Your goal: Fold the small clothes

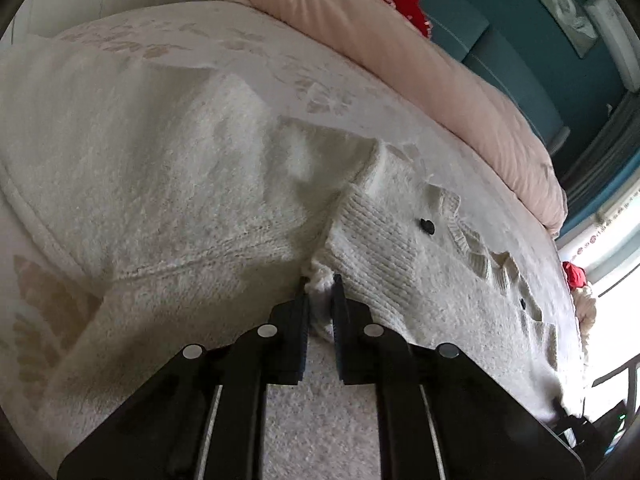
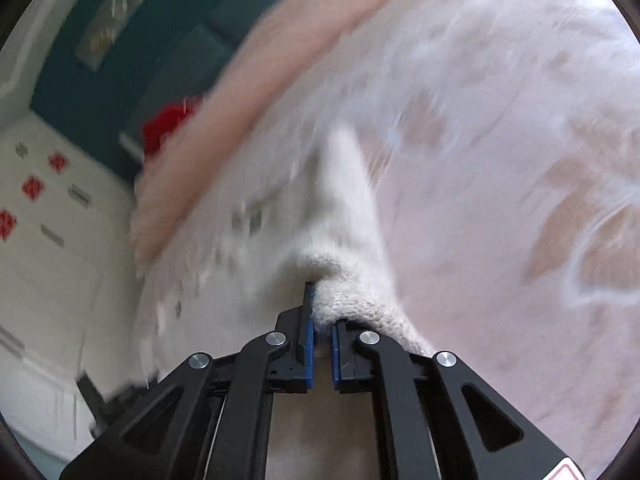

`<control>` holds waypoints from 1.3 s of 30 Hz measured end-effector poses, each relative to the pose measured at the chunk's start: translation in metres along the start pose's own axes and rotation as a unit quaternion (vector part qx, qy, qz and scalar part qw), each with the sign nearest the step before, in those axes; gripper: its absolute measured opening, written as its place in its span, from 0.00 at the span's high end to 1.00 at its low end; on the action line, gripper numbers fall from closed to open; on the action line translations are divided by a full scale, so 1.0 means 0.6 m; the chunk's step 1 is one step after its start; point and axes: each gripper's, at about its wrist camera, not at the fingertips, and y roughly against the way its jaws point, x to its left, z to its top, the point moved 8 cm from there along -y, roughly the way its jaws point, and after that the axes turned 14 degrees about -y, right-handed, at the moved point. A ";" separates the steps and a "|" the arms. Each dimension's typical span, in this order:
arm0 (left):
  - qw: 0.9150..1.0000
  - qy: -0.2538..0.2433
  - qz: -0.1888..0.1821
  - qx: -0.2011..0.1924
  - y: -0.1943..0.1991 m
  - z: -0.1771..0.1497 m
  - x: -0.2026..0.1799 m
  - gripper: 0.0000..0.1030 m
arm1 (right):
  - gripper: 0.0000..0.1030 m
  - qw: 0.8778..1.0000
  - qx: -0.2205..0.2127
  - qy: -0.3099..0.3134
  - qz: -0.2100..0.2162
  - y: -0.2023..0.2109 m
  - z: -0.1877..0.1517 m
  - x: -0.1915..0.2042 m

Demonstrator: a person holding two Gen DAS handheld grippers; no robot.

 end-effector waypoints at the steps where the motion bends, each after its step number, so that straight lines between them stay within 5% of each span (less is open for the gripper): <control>1: 1.000 -0.009 -0.002 -0.004 0.000 -0.003 0.000 0.89 | 0.95 1.000 -0.011 -0.002 -0.005 0.005 0.008 -0.008; 7: 0.999 -0.024 0.004 -0.026 -0.002 -0.006 -0.004 0.88 | 0.91 0.996 0.044 0.049 -0.067 -0.004 -0.021 -0.021; 13: 0.998 -0.003 -0.027 -0.050 -0.001 -0.015 0.004 0.87 | 0.82 0.983 -0.096 0.141 -0.075 0.086 -0.021 0.073; 19: 0.998 -0.017 -0.017 -0.055 -0.002 -0.015 -0.003 0.86 | 0.83 0.968 0.005 0.235 -0.088 -0.096 -0.018 0.153; 22: 0.998 -0.014 -0.024 -0.060 -0.005 -0.017 -0.001 0.86 | 0.99 0.957 -0.007 0.244 -0.158 -0.159 0.031 0.099; 23: 0.998 -0.013 -0.028 -0.062 -0.006 -0.018 0.001 0.85 | 1.00 0.969 0.000 0.200 -0.146 -0.165 0.060 0.070; 24: 0.997 -0.012 -0.029 -0.063 -0.007 -0.018 0.003 0.84 | 1.00 0.981 -0.001 0.148 -0.127 -0.159 0.083 0.055; 26: 0.997 -0.013 -0.030 -0.065 -0.007 -0.018 0.003 0.84 | 1.00 0.986 -0.013 0.109 -0.126 -0.137 0.107 0.053; 30: 0.997 -0.011 -0.034 -0.067 -0.007 -0.019 0.004 0.84 | 0.93 0.985 0.001 0.157 -0.071 -0.087 0.061 0.088; 32: 0.997 -0.011 -0.033 -0.067 -0.008 -0.019 0.005 0.84 | 1.00 0.975 0.009 0.188 -0.121 -0.093 0.034 0.041; 37: 0.998 -0.011 -0.030 -0.062 -0.007 -0.018 0.004 0.84 | 0.89 0.980 -0.017 0.181 -0.074 0.005 0.009 0.083; 39: 0.997 -0.003 -0.038 -0.060 -0.005 -0.015 0.006 0.84 | 0.88 0.970 -0.009 0.217 -0.105 0.003 -0.019 0.069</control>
